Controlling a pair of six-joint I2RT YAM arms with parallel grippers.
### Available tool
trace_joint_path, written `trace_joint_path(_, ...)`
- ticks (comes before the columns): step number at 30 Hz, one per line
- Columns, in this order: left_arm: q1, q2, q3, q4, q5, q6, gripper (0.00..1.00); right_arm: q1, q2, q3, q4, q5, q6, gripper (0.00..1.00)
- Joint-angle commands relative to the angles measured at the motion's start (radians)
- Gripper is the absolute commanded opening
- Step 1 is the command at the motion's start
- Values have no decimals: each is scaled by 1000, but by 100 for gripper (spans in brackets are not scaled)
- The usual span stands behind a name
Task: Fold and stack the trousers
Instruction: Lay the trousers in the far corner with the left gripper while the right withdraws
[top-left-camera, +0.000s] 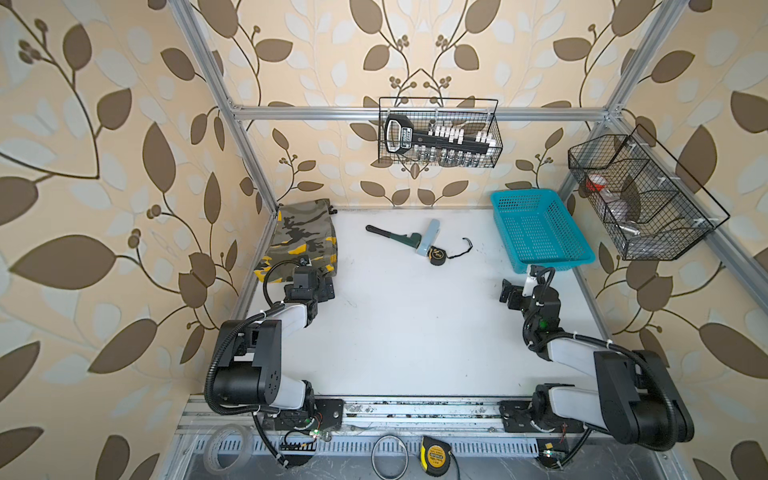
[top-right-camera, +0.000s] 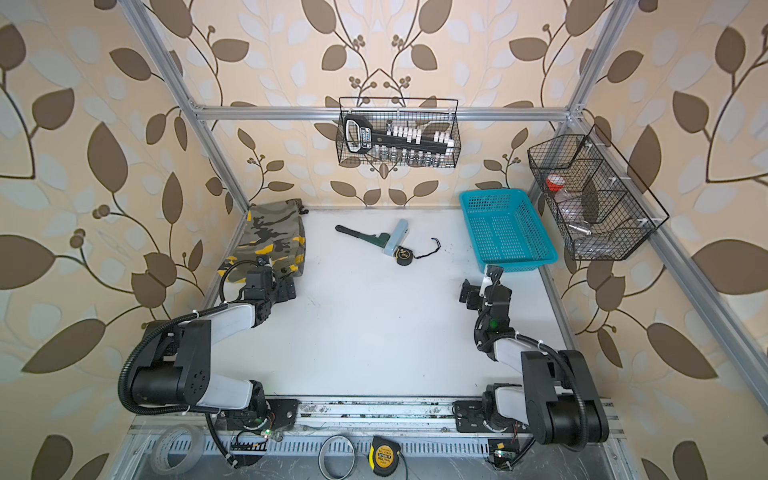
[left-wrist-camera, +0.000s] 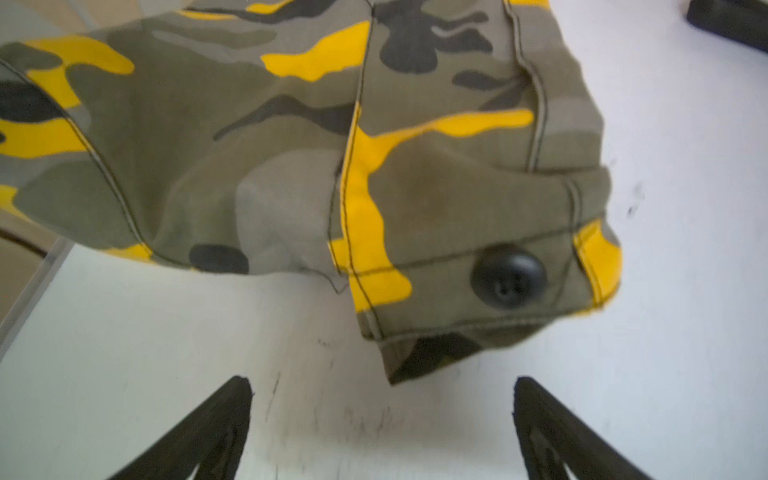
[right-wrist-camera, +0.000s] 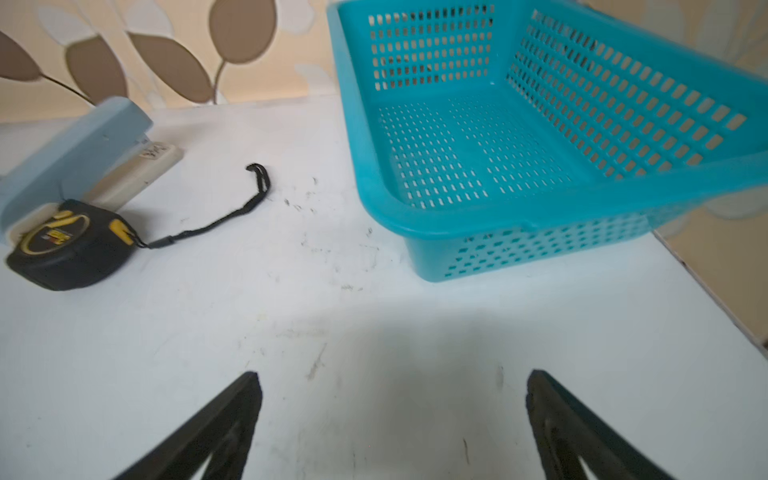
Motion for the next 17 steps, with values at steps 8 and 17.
trace_joint_path(8,0,24,-39,240,70,30,99,0,21,-49,233,-35,-45,100)
trace_joint_path(17,0,13,-32,223,72,33,99,8,31,-41,235,-95,-77,100)
